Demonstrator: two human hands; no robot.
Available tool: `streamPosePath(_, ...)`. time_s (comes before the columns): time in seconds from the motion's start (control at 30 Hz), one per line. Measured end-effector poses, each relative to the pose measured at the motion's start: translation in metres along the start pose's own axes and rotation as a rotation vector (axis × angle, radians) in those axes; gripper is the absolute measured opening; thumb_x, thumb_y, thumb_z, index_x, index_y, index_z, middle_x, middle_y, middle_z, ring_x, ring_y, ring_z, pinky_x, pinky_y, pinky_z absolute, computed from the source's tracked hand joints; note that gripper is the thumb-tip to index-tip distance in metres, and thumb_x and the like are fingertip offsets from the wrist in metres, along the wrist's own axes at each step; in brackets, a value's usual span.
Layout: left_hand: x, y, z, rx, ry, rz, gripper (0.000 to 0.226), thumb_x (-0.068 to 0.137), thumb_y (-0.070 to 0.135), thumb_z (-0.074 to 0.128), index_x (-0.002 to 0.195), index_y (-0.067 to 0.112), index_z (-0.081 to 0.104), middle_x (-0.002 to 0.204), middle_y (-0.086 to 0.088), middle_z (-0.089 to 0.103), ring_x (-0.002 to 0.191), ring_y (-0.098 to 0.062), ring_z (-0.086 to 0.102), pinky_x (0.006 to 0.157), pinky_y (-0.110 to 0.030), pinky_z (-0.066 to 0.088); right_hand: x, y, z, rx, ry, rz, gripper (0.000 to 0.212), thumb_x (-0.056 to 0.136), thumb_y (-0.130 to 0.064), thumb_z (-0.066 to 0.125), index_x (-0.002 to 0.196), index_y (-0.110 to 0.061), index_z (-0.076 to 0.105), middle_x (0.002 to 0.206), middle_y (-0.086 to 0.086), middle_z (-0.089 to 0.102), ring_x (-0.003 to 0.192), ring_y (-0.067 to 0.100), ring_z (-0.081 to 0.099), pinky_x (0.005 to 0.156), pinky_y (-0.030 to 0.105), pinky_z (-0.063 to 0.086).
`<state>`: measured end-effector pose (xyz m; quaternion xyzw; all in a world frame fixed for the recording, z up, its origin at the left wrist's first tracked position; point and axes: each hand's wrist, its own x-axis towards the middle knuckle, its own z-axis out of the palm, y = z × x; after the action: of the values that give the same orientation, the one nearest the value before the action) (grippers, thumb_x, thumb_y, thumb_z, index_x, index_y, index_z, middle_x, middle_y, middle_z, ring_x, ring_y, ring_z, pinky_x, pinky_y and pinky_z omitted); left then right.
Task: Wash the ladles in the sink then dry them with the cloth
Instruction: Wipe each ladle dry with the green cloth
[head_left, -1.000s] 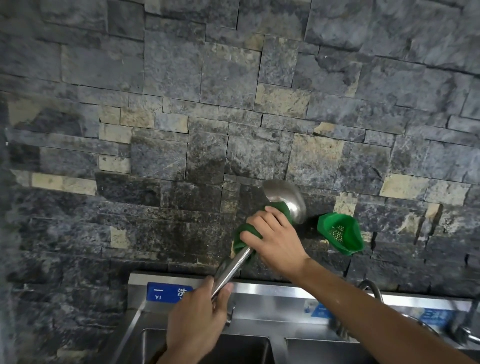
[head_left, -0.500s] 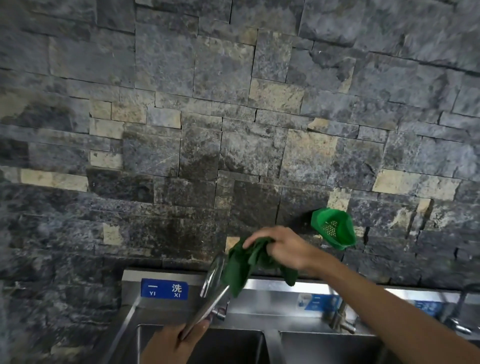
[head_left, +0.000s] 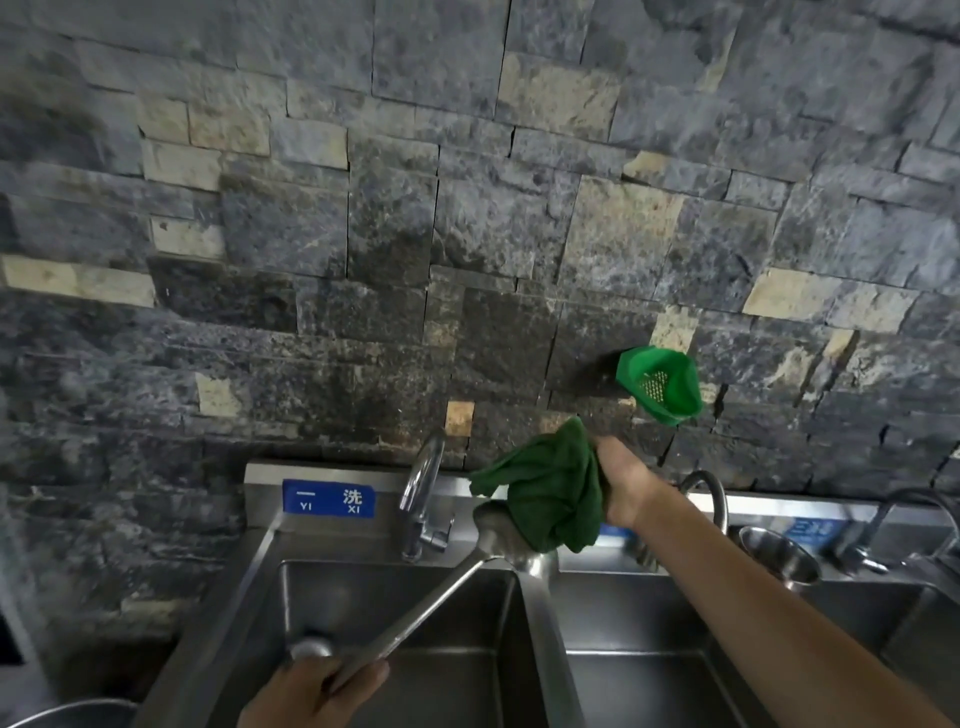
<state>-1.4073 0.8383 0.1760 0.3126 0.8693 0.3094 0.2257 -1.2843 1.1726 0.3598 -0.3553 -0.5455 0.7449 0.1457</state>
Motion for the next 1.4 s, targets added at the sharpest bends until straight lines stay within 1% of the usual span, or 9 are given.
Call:
streamPosePath(0.17, -0.027, 0.006, 0.011, -0.052, 0.303, 0.069, 0.075, 0.056, 0.075, 0.076, 0.121, 0.039, 0.068, 0.129, -0.002, 0.066, 0.125, -0.019, 0.059, 0.107, -0.032, 0.044, -0.002, 0.037, -0.003, 0.020, 0.019, -0.173, 0.052, 0.101, -0.055, 0.045, 0.113, -0.012, 0.072, 0.098, 0.018, 0.074, 0.081, 0.030, 0.071, 0.072, 0.039, 0.062)
streamPosePath(0.23, -0.034, 0.012, 0.012, -0.082, 0.236, 0.011, 0.072, 0.056, 0.083, 0.068, 0.115, 0.041, 0.071, 0.119, 0.001, 0.070, 0.118, -0.018, 0.063, 0.100, -0.030, 0.048, -0.011, 0.057, 0.010, -0.212, -0.011, -0.305, 0.049, 0.095, -0.064, 0.050, 0.127, -0.031, 0.066, 0.104, 0.009, 0.071, 0.079, 0.019, 0.073, 0.070, 0.031, 0.060)
streamPosePath(0.33, -0.037, 0.015, 0.016, -0.044, 0.309, 0.003, 0.023, 0.075, 0.076, 0.060, 0.081, 0.056, 0.068, 0.101, 0.008, 0.071, 0.103, -0.009, 0.067, 0.089, -0.027, 0.052, -0.015, 0.103, 0.023, -1.086, -0.061, -0.741, 0.040, 0.097, -0.071, 0.033, 0.137, -0.069, 0.039, 0.162, -0.008, 0.036, 0.146, 0.012, 0.040, 0.119, 0.050, 0.033)
streamPosePath(0.4, -0.039, 0.017, 0.017, -0.009, 0.301, 0.032, 0.024, 0.075, 0.078, 0.056, 0.070, 0.055, 0.062, 0.091, 0.008, 0.070, 0.091, -0.004, 0.066, 0.084, -0.027, 0.052, -0.016, 0.123, 0.025, -1.540, 0.071, -0.935, 0.047, 0.097, -0.072, 0.028, 0.140, -0.062, 0.042, 0.168, -0.018, 0.017, 0.157, 0.015, 0.008, 0.123, 0.062, 0.006)
streamPosePath(0.63, -0.034, -0.006, 0.024, 0.002, 0.342, -0.003, 0.036, 0.067, 0.085, 0.055, 0.059, 0.050, 0.057, 0.062, 0.013, 0.061, 0.071, -0.002, 0.065, 0.066, -0.026, 0.049, -0.021, 0.125, 0.010, -1.924, -0.077, -1.161, 0.077, 0.078, -0.067, 0.063, 0.148, -0.053, 0.034, 0.166, 0.002, 0.026, 0.155, 0.035, 0.019, 0.111, 0.079, 0.017)
streamPosePath(0.77, -0.023, -0.002, 0.030, -0.166, 0.236, 0.081, 0.043, 0.082, 0.063, 0.063, 0.055, 0.032, 0.053, 0.048, 0.010, 0.047, 0.050, -0.002, 0.046, 0.056, -0.029, 0.037, -0.025, 0.104, 0.025, -1.899, 0.141, -1.377, 0.064, 0.066, -0.021, 0.086, 0.126, -0.037, 0.070, 0.145, 0.005, 0.060, 0.138, 0.036, 0.053, 0.100, 0.072, 0.044)
streamPosePath(1.0, 0.010, 0.098, 0.007, -0.394, 0.261, 0.255, 0.026, 0.082, 0.034, 0.062, 0.059, 0.022, 0.059, 0.052, 0.009, 0.054, 0.054, -0.010, 0.049, 0.055, -0.030, 0.036, -0.041, 0.090, 0.067, -1.699, 0.225, -1.767, 0.032, 0.087, -0.025, 0.065, 0.115, -0.034, 0.077, 0.134, 0.005, 0.069, 0.129, 0.032, 0.061, 0.095, 0.069, 0.049)
streamPosePath(1.2, 0.003, 0.086, 0.001, -0.207, 0.477, 0.324, 0.031, 0.076, 0.037, 0.054, 0.059, 0.012, 0.055, 0.056, -0.005, 0.060, 0.059, -0.033, 0.061, 0.054, -0.035, 0.041, -0.047, 0.088, 0.071, -1.699, -0.153, -1.382, 0.080, 0.072, -0.054, 0.065, 0.147, -0.048, 0.039, 0.167, -0.002, 0.022, 0.156, 0.036, 0.015, 0.114, 0.069, 0.018)
streamPosePath(1.4, -0.004, 0.072, 0.000, -0.017, 0.580, 0.372, 0.048, 0.081, 0.051, 0.067, 0.051, 0.029, 0.035, 0.044, 0.011, 0.044, 0.043, -0.006, 0.043, 0.050, -0.022, 0.028, -0.047, 0.078, 0.074, -0.956, -0.109, -1.024, 0.054, 0.091, -0.058, 0.054, 0.127, -0.019, 0.065, 0.126, -0.001, 0.064, 0.114, 0.016, 0.063, 0.098, 0.048, 0.053)
